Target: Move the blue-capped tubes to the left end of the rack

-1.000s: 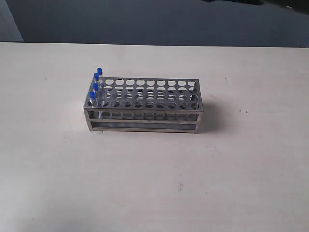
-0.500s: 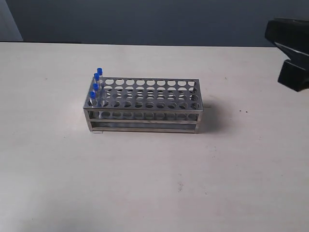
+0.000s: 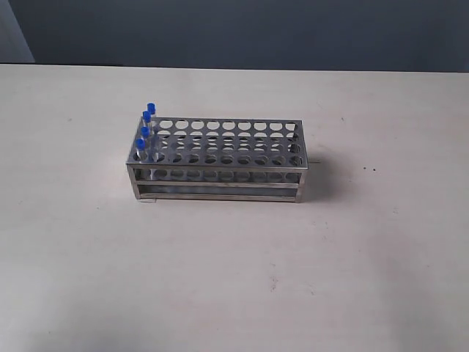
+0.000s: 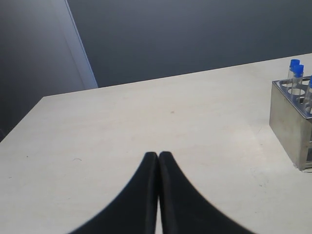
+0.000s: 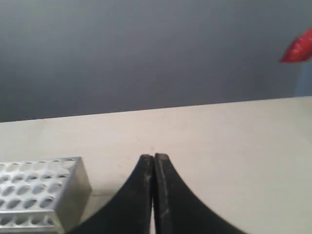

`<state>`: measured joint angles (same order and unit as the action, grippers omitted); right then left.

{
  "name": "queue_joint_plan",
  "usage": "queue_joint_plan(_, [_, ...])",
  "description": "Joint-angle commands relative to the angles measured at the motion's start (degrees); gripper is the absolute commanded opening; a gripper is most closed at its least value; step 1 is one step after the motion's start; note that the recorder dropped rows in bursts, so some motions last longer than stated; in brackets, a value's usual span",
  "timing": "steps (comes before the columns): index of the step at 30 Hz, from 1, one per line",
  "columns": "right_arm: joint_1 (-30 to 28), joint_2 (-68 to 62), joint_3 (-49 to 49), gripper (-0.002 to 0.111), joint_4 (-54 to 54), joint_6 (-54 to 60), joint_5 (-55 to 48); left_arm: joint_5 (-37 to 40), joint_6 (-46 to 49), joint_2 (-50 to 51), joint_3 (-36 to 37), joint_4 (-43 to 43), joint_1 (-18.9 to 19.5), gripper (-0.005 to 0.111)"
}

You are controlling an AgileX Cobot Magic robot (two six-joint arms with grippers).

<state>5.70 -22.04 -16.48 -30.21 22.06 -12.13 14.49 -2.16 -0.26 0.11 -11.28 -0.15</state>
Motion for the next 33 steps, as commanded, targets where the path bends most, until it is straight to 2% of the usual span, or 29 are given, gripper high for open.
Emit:
queue_joint_plan(1, [-6.38,5.38,6.35,0.000,2.03,0.37,-3.87,-0.77,-0.20,0.26,-0.11,-0.21,-0.50,0.000])
queue_joint_plan(6, [-6.27,17.79,13.64,0.000,7.01,0.10,-6.41,-0.77,-0.20,0.26,-0.11,-0.21,-0.50,0.000])
queue_joint_plan(8, [-6.27,20.01,14.47,0.000,11.40,-3.81,-9.57,-0.77,-0.20,0.26,-0.11,-0.21,-0.50,0.000])
queue_joint_plan(16, [-6.27,20.56,14.47,0.000,21.30,-15.61,-9.85,-0.77,-0.20,0.26,-0.11,-0.21,-0.50,0.000])
queue_joint_plan(33, [-6.27,22.04,14.47,0.000,24.17,-21.26,-11.13,-0.77,-0.20,0.26,-0.11,-0.33,-0.50,0.000])
